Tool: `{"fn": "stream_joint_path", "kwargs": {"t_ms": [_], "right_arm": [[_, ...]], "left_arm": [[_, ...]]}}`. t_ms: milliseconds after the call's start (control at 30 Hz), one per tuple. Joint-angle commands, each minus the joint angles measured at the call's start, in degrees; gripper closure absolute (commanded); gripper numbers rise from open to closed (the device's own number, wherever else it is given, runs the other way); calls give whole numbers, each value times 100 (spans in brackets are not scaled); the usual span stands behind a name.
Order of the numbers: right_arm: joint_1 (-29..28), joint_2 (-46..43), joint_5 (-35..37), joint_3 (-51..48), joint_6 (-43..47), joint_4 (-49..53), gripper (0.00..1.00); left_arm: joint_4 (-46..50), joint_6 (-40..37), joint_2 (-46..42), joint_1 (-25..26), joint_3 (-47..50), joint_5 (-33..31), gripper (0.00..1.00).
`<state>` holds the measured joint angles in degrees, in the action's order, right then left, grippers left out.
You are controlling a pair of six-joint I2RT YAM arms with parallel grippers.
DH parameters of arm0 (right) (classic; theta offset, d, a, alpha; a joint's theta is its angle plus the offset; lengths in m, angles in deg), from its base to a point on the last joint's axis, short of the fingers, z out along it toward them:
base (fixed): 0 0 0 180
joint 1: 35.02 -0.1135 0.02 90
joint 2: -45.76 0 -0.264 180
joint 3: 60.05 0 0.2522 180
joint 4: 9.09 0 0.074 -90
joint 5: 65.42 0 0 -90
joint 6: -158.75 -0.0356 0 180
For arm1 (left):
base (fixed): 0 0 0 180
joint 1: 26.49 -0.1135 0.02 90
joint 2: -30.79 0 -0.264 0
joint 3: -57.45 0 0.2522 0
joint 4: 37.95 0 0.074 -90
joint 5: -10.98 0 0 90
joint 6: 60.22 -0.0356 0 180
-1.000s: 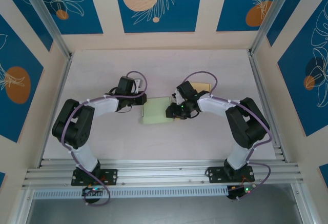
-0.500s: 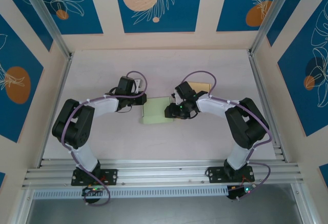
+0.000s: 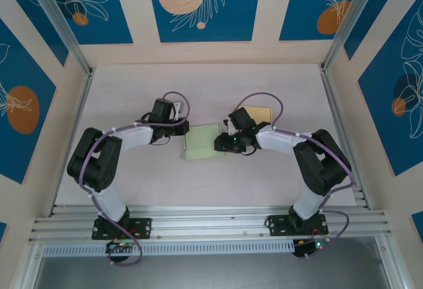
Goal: Fold the paper box
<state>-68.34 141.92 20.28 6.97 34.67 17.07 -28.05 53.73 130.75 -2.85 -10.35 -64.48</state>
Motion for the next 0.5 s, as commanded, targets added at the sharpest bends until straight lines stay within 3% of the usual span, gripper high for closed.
{"fn": "stream_joint_path", "kwargs": {"t_ms": [0,167,267,400,467], "right_arm": [[-2,-201,205,-63,23,-49,55],[8,-308,302,-87,93,43,52],[8,-295,285,-87,102,30,53],[3,-247,237,-81,80,-9,53],[4,-230,208,-81,67,-25,53]], "left_arm": [[283,43,92,49,61,75,93],[612,-120,-177,45,12,33,86],[875,-238,-433,36,10,-93,73],[1215,-370,-859,26,49,-345,49],[1308,-390,-1082,27,114,-419,45]]}}
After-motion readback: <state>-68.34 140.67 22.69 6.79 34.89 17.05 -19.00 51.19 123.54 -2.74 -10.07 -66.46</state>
